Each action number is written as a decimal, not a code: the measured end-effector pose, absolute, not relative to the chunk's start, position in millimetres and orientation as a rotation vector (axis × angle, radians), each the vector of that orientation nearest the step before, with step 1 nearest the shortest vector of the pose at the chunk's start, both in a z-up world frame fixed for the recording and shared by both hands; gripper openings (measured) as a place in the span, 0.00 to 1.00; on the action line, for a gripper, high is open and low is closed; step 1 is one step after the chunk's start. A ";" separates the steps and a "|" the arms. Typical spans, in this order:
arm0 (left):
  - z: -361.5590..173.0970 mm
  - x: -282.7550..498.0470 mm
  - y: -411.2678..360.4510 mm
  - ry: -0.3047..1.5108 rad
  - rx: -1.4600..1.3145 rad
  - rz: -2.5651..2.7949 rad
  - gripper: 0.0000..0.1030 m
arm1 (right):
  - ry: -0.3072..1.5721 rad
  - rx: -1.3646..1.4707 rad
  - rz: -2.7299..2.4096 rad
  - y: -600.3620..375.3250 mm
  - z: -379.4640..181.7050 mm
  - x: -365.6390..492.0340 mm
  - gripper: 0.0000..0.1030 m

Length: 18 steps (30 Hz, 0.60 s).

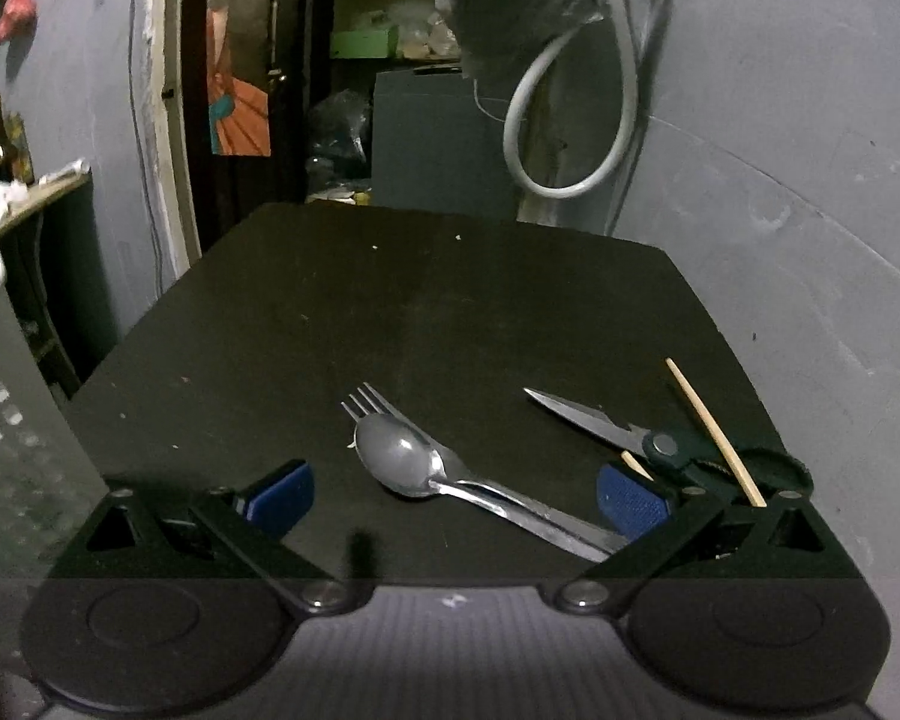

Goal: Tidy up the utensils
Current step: 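Move the open right tool back to the metal spoon lying on a fork, then grasp the metal spoon with the right tool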

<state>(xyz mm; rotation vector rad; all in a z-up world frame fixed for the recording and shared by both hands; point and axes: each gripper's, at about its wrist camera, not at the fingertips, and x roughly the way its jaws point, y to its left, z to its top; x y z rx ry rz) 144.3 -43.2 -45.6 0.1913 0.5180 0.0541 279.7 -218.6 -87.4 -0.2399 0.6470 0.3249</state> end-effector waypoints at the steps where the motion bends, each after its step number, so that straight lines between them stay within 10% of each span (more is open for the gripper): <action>1: -45.7 144.2 -43.6 0.518 0.192 0.054 0.81 | 0.634 -0.261 0.325 -216.3 -89.7 280.5 1.00; 18: -45.9 144.3 -44.0 0.518 0.193 0.054 0.81 | 0.487 -0.492 0.296 -181.3 -127.1 273.4 0.88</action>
